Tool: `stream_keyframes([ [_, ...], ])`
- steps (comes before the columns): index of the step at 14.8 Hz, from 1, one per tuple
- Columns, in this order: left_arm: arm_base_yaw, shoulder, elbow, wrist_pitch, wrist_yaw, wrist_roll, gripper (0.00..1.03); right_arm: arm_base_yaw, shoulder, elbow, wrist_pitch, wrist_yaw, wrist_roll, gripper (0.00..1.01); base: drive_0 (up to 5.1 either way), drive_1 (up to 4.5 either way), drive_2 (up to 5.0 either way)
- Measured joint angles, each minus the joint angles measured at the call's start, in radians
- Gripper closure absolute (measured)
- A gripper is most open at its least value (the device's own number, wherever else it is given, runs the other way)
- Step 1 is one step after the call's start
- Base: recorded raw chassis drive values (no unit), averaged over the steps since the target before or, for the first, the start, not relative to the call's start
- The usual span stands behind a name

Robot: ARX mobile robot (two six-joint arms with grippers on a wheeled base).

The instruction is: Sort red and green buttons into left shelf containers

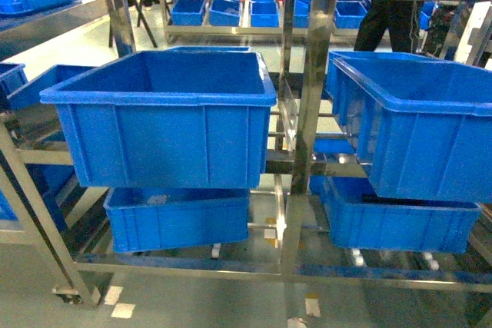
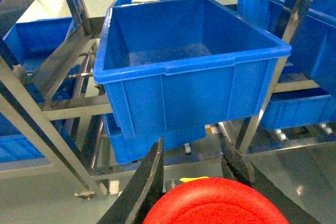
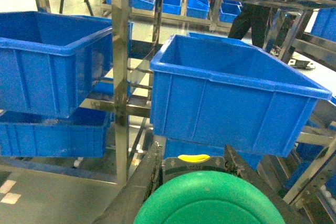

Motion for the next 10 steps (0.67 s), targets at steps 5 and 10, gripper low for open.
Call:
stream_keyframes([
  [5,0.0,0.002,0.0,-0.001,-0.002,0.0,0.74,0.0,0.0,0.0,0.0,0.0,0.0,0.73,0.0,0.0,0.0],
  [10,0.001,0.002,0.0,0.004,-0.001,0.0,0.74,0.0,0.0,0.0,0.0,0.001,0.0,0.73,0.0,0.0,0.0],
])
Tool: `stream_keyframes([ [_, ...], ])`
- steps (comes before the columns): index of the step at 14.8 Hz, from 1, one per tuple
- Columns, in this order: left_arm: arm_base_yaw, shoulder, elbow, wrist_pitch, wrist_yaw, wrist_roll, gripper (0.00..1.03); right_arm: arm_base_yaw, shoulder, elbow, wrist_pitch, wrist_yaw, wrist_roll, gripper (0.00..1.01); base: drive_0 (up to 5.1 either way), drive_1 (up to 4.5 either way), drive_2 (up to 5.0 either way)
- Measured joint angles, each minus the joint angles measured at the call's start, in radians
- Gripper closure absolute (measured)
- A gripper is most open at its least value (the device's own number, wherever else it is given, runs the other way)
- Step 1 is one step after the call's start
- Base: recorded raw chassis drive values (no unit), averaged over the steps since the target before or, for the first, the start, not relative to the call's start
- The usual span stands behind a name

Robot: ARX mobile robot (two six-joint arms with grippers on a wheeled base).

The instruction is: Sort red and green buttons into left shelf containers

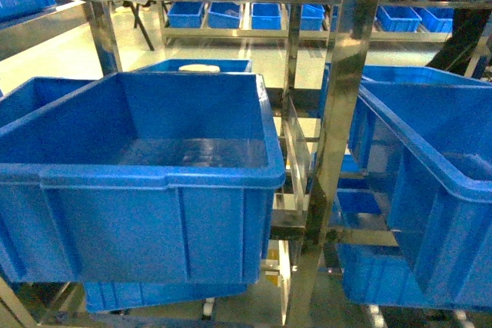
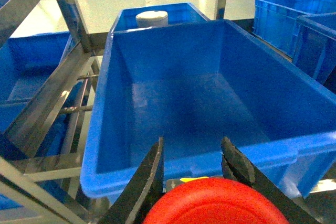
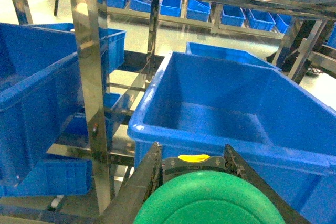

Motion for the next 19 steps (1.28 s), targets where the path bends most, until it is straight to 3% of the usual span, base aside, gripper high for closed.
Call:
stream_keyframes([
  [17,0.002,0.003,0.0,-0.003,-0.004,0.0,0.74,0.0,0.005,0.0,0.0,0.004,0.0,0.73,0.0,0.0,0.0],
  [19,0.0,0.003,0.0,-0.004,0.0,0.0,0.74,-0.024,0.042,0.003,0.057,-0.022,-0.004,0.73,0.0,0.0,0.0],
])
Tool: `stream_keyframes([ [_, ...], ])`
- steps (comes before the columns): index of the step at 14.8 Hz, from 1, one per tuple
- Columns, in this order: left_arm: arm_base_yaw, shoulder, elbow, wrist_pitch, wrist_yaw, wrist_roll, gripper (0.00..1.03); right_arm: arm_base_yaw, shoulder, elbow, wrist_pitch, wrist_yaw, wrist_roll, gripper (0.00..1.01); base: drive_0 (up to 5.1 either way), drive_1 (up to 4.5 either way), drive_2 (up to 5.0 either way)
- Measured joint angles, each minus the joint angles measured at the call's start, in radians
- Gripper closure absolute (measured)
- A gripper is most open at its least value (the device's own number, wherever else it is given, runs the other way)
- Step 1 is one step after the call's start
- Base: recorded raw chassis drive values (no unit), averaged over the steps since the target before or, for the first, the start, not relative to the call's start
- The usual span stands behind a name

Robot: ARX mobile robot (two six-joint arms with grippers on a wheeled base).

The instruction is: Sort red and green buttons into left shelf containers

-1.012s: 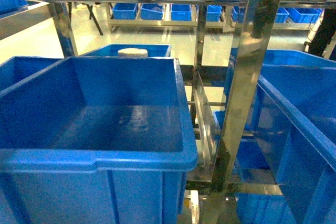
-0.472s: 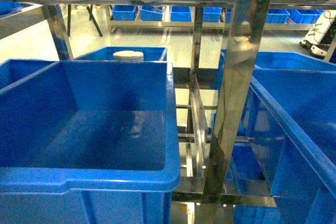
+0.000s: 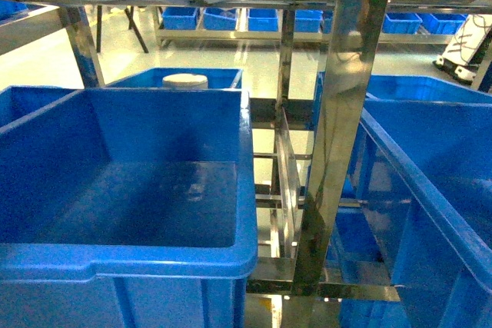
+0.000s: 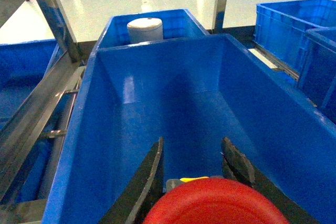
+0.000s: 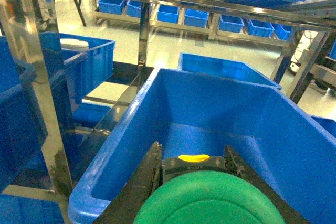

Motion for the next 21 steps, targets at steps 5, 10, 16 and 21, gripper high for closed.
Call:
stream_keyframes([
  [5,0.001,0.0,0.0,0.0,-0.002,0.0,0.74,-0.086,0.308,0.105,0.176,-0.07,-0.05,0.73,0.0,0.0,0.0],
  [10,0.0,0.0,0.0,0.0,0.0,0.0,0.74,-0.232,0.744,0.265,0.277,-0.115,-0.068,0.73,0.0,0.0,0.0],
  [16,0.0,0.0,0.0,0.0,0.0,0.0,0.74,-0.242,1.258,0.677,0.089,-0.058,-0.114,0.73,0.0,0.0,0.0],
  [21,0.0,0.0,0.0,0.0,0.0,0.0,0.74,-0.217,1.4,0.917,-0.094,-0.034,-0.148,0.63,0.0,0.0,0.0],
])
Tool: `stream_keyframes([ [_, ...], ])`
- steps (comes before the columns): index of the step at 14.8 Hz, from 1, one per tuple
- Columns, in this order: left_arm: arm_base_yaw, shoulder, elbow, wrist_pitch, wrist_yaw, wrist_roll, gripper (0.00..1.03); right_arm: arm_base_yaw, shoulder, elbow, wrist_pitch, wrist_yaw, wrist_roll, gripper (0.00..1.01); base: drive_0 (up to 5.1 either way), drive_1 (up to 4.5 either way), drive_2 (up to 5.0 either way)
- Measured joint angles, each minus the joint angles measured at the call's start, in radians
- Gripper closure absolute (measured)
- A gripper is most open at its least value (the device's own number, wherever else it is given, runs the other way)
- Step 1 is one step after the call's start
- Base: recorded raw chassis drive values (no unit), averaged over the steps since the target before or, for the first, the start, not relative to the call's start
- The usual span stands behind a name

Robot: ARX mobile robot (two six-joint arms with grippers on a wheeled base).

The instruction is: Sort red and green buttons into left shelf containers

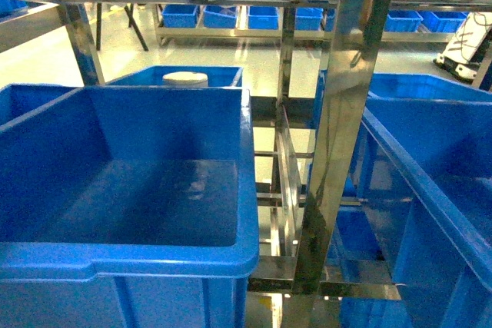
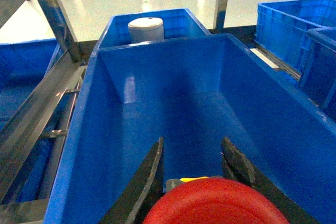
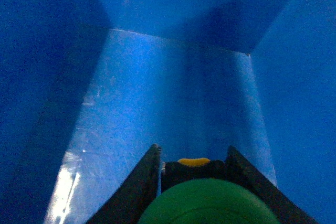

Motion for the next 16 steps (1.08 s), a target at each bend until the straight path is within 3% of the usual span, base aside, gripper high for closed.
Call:
stream_keyframes([
  [5,0.0,0.0,0.0,0.0,0.0,0.0,0.74,0.006,-0.101,-0.157,0.227,-0.005,-0.001,0.01,0.0,0.0,0.0],
  [11,0.0,0.0,0.0,0.0,0.0,0.0,0.74,0.006,-0.507,-0.6,0.493,-0.094,-0.003,0.03,0.0,0.0,0.0],
  [12,0.0,0.0,0.0,0.0,0.0,0.0,0.74,0.005,-0.601,-0.694,0.544,-0.131,0.017,0.03,0.0,0.0,0.0],
  [14,0.0,0.0,0.0,0.0,0.0,0.0,0.74,0.008,-0.743,-0.895,0.791,-0.143,0.087,0.03,0.0,0.0,0.0],
  [15,0.0,0.0,0.0,0.0,0.0,0.0,0.74,0.023,-0.775,-0.945,0.784,-0.155,0.095,0.03,0.0,0.0,0.0],
  [16,0.0,-0.002,0.0,0.0,0.001,0.0,0.74,0.029,-0.88,-0.951,0.707,-0.155,0.105,0.03,0.0,0.0,0.0],
])
